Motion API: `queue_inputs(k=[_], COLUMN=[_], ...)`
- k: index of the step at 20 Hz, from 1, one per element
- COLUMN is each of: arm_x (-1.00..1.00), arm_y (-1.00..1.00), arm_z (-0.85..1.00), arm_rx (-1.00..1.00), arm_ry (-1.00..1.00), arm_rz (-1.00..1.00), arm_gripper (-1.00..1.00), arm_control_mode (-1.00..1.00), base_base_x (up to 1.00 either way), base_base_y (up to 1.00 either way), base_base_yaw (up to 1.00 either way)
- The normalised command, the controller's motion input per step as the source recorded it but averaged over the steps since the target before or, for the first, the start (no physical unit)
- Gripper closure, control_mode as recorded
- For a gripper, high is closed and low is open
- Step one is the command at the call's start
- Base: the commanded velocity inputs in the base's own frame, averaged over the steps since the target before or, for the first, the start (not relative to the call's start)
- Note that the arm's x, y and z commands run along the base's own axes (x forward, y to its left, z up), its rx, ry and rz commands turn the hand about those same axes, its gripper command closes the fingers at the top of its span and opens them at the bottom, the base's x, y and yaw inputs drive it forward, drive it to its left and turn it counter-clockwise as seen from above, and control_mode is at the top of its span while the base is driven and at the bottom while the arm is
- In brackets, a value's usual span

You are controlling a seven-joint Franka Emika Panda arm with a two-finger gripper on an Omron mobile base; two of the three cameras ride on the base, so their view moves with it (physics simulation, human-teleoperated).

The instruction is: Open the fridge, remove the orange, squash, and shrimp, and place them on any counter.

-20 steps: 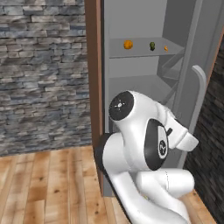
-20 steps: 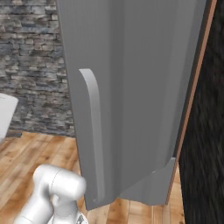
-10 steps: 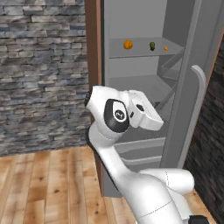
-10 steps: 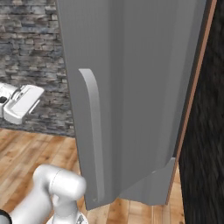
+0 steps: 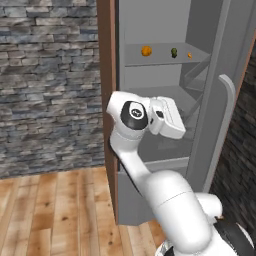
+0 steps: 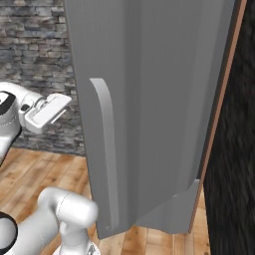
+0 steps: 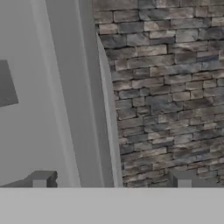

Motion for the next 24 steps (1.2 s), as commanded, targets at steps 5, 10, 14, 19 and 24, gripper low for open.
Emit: queue_inputs(k=[5,10,14,19,24], arm_x=[0.07,-0.03,-0.86,-1.0,-1.0], arm_y=[-0.51,-0.38,-0.62,-0.76,-0.94], arm_z=[0.0,-0.09,0.0,-0.01,-0.06], arm_rx=[0.0,0.0,0.0,0.0,0.0], arm_ry=[0.0,0.0,0.0,0.0,-0.02], arm_rz=[-0.03,-0.02,-0.1,-0.1,-0.06], arm_gripper=[-1.0,-1.0,-1.0,-1.0,-1.0], arm_control_mode=[-1.0,-1.0,-1.0,-1.0,-1.0], base_base_x=[0.0,0.0,0.0,0.0,0.0], base_base_y=[0.0,0.0,0.0,0.0,0.0], base_base_yaw=[0.0,0.0,0.0,0.0,0.0])
